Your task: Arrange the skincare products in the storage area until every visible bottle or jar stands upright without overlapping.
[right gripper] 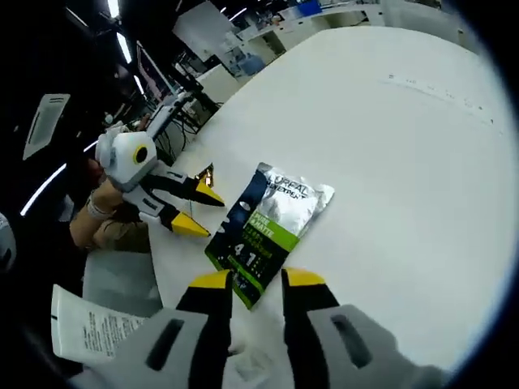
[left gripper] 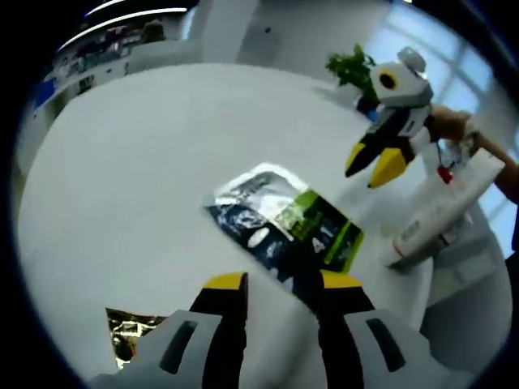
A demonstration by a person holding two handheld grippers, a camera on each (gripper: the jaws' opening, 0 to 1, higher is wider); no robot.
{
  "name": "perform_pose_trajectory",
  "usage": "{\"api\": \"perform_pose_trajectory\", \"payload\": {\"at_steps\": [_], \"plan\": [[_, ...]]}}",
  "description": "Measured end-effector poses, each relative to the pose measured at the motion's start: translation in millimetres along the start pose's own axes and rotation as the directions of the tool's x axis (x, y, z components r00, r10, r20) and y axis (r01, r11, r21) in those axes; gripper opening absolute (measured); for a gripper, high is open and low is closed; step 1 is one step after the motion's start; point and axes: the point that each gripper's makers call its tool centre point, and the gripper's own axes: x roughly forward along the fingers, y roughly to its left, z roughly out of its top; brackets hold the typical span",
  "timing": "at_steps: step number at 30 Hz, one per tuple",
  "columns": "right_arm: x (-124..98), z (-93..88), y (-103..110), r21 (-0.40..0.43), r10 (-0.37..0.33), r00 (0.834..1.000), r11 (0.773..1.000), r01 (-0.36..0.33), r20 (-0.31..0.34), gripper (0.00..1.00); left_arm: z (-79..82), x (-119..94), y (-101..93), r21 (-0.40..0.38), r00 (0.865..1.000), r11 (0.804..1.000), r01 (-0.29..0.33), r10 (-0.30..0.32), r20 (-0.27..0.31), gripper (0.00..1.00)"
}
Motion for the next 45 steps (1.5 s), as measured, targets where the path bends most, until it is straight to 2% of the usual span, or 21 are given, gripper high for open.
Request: {"api": "perform_pose_trajectory", "payload": {"at_steps": [3, 6, 8, 16, 23, 30, 34, 36, 40, 45], "plan": [[7, 1.1, -4, 0.007, 0.012, 1.000, 1.000, -0.012, -0.025, 0.20, 1.2, 2, -0.9, -0.022, 1.000, 1.000, 0.007, -0.007, 0.010, 0.27], [12, 2.1, -10, 0.000, 0.001, 0.999, 1.000, -0.001, -0.043, 0.22, 1.7, 4, -1.9, -0.032, 1.000, 0.999, 0.012, -0.012, 0.012, 0.28], [15, 0.5, -11, -0.005, -0.003, 0.998, 1.000, 0.003, -0.056, 0.22, 4.1, 6, -2.9, -0.064, 0.999, 0.998, 0.022, -0.020, 0.025, 0.27], [23, -0.9, -20, -0.002, 0.003, 0.997, 1.000, -0.004, -0.079, 0.19, 4.6, 9, -5.0, -0.081, 0.999, 0.996, 0.030, -0.028, 0.027, 0.24], [22, -2.7, -24, 0.029, 0.014, 0.998, 1.000, -0.012, -0.063, 0.14, 6.9, 9, -3.7, -0.141, 0.997, 0.988, 0.058, -0.050, 0.057, 0.21], [23, -3.5, -29, 0.045, 0.016, 0.998, 0.999, -0.014, -0.053, 0.11, 8.7, 9, -3.8, -0.162, 0.996, 0.985, 0.066, -0.056, 0.070, 0.18], [22, -3.1, -29, 0.045, 0.016, 0.999, 0.999, -0.014, -0.045, 0.12, 7.9, 9, -2.8, -0.161, 0.996, 0.985, 0.068, -0.058, 0.071, 0.18], [22, -3.0, -33, 0.031, -0.007, 0.999, 0.999, 0.009, -0.046, 0.16, 7.5, 8, -2.4, -0.160, 0.996, 0.985, 0.069, -0.058, 0.071, 0.17], [27, -5.3, -27, 0.046, 0.009, 0.999, 0.999, -0.007, -0.043, 0.12, 7.0, 8, -1.0, -0.167, 0.996, 0.984, 0.068, -0.057, 0.074, 0.15], [29, -4.5, -24, 0.033, 0.016, 0.999, 0.999, -0.015, -0.052, 0.06, 8.1, 9, -6.0, -0.176, 0.993, 0.980, 0.097, -0.083, 0.085, 0.16]]}}
